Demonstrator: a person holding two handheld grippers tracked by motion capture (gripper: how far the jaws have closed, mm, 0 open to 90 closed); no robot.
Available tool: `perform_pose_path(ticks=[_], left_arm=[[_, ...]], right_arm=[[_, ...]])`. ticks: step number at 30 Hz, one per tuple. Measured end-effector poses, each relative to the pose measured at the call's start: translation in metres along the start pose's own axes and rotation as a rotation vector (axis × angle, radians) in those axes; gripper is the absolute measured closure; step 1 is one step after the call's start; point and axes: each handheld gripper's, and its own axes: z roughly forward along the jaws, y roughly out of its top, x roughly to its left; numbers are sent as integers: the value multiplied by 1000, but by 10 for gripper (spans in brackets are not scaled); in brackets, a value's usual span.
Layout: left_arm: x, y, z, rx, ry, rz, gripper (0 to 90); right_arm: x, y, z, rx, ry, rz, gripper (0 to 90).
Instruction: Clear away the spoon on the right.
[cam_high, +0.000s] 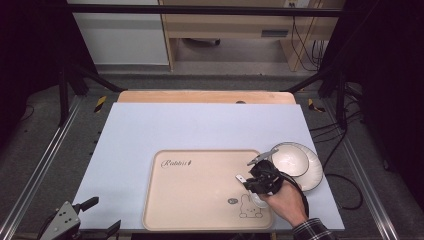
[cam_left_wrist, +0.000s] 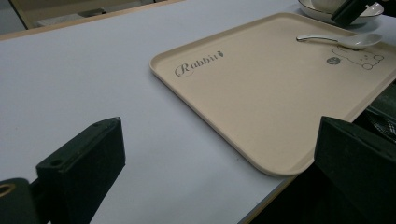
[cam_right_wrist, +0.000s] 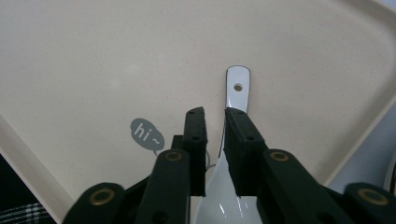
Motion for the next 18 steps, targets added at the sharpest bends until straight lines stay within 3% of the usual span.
perform_pose_path(ticks=[4, 11, 12, 18], left_arm=[[0, 0, 0, 1, -1, 1, 14], [0, 0, 0, 0, 0, 0, 14], [0, 0, 0, 0, -1, 1, 14], [0, 0, 0, 2, -1, 2, 14]], right_arm=[[4, -4, 5, -20, 9, 7, 900], [11, -12, 17, -31, -20, -19, 900], [10, -14, 18, -30, -29, -45, 900], [14, -21, 31, -6, -33, -37, 900]])
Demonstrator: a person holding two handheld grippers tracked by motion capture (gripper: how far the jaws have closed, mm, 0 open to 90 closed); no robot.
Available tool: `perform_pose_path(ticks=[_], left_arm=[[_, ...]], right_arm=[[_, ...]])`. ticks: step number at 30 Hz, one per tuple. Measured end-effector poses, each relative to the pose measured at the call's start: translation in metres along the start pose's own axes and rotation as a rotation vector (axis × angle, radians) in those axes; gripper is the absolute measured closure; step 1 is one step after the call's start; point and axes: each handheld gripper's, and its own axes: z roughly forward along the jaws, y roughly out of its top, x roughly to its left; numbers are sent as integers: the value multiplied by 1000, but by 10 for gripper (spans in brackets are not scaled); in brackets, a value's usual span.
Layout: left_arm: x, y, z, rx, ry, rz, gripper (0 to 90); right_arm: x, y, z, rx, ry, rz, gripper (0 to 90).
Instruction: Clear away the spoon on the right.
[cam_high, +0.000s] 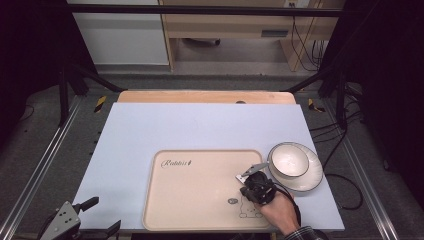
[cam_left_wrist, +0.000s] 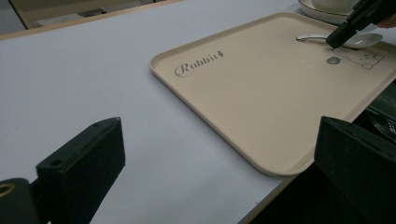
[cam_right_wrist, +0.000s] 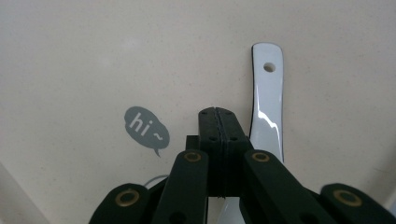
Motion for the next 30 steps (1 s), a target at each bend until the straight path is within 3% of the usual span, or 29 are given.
perform_pose_path(ticks=[5, 9, 28, 30], left_arm=[[0, 0, 0, 2, -1, 7, 14], [0, 0, 0, 1, -2, 5, 14], [0, 0, 0, 3, -3, 10, 14], [0, 0, 0, 3, -3, 11, 14]], right_arm=[[2, 0, 1, 3, -44, -23, 900], [0, 0, 2, 6, -50, -17, 900], [-18, 0, -1, -3, -93, 71, 900], [-20, -1, -1, -8, -86, 62, 900]])
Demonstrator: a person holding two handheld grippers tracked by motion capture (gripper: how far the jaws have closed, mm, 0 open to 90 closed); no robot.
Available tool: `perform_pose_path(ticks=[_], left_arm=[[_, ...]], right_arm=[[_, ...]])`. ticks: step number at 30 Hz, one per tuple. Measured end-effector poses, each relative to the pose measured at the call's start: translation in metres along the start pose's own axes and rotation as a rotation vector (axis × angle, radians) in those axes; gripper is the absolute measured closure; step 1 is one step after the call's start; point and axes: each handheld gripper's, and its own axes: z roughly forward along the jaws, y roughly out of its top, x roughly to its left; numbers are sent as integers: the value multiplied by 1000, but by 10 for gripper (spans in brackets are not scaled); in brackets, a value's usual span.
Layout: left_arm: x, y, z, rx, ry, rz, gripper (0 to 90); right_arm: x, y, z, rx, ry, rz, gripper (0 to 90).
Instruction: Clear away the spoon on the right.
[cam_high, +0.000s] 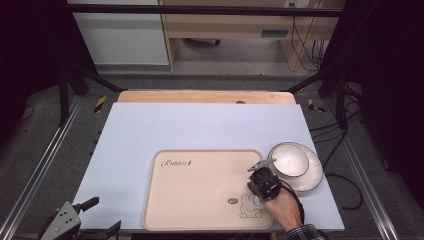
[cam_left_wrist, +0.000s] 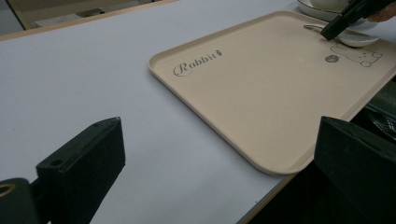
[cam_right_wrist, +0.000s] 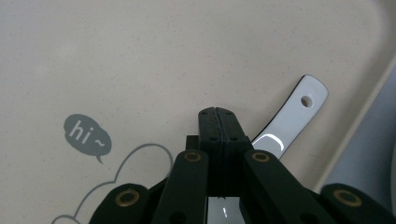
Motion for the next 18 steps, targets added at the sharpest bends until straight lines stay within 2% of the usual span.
perform_pose_path(ticks=[7, 11, 18], left_arm=[[0, 0, 0, 0, 0, 0, 15], [0, 0, 0, 0, 0, -1, 15], [0, 0, 0, 0, -1, -3, 15]], right_arm=[[1, 0, -1, -18, 8, -7, 895], [-1, 0, -5, -46, 18, 9, 857], [-3, 0, -10, -91, 26, -3, 751]])
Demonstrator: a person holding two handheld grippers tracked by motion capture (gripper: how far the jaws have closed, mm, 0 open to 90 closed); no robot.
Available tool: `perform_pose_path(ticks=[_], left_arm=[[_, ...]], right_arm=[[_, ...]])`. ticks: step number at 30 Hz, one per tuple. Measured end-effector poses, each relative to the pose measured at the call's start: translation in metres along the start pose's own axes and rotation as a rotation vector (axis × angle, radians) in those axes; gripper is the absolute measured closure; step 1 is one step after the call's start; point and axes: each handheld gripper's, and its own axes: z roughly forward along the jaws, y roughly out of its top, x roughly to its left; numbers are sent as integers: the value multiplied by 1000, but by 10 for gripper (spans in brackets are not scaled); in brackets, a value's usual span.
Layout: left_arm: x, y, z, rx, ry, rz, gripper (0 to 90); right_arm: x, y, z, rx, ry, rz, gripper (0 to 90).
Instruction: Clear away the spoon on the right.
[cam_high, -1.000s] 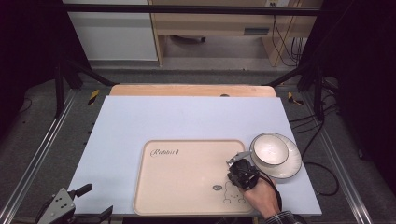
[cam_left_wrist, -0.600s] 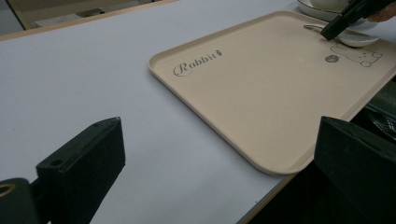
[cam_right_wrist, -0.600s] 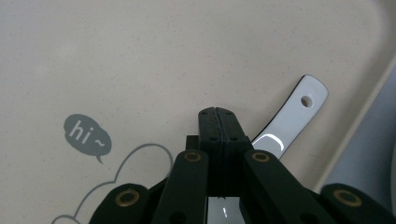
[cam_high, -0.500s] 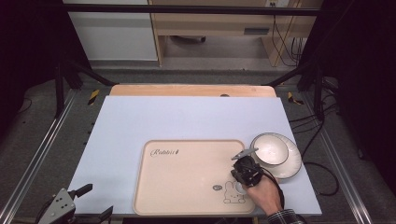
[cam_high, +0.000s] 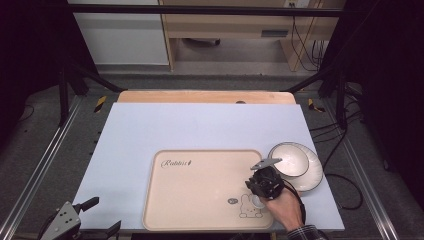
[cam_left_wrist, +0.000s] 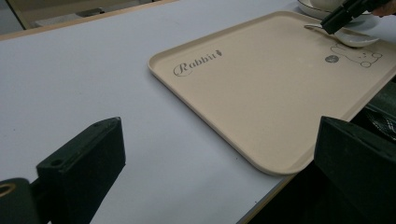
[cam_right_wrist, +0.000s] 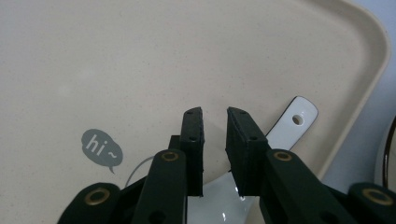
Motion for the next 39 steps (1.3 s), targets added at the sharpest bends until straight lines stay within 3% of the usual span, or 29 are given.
perform_pose_path(ticks=[29, 39], left_arm=[[0, 0, 0, -2, -4, 4, 15], [0, 0, 0, -2, -4, 2, 15]], right_arm=[[1, 0, -19, -137, -17, -45, 323], [2, 0, -26, -178, -31, -28, 265]])
